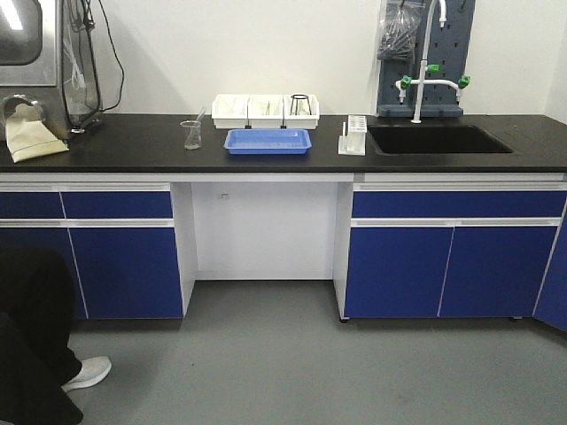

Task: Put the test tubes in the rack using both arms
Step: 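Drive the base toward the bench with the beaker and white rack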

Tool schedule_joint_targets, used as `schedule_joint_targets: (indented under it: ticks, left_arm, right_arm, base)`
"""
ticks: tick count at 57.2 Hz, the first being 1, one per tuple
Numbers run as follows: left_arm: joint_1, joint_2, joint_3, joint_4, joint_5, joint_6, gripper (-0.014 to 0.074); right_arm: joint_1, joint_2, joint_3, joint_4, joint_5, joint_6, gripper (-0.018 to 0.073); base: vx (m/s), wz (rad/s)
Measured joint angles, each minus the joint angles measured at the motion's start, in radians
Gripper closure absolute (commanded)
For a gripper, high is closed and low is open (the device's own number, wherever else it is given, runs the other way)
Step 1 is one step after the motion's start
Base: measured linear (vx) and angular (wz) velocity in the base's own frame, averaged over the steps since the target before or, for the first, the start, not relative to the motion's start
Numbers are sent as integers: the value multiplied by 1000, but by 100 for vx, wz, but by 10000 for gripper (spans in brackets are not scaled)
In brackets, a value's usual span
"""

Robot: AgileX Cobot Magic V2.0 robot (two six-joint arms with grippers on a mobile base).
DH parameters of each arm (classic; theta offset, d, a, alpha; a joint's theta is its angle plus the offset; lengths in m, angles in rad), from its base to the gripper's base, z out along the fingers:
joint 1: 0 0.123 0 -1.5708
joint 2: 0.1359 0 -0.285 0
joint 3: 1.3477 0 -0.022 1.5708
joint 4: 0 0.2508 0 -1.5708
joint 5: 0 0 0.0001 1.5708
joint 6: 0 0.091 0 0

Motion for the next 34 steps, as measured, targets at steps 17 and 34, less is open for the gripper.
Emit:
schedule_joint_targets:
  ticks: [17,34]
  left_arm:
    - [0,0,0,0,0,0,598]
    - [0,0,0,0,0,0,598]
  right_arm:
    - [0,0,0,0,0,0,568]
    - [0,0,0,0,0,0,568]
  base:
    - [0,0]
    - [0,0]
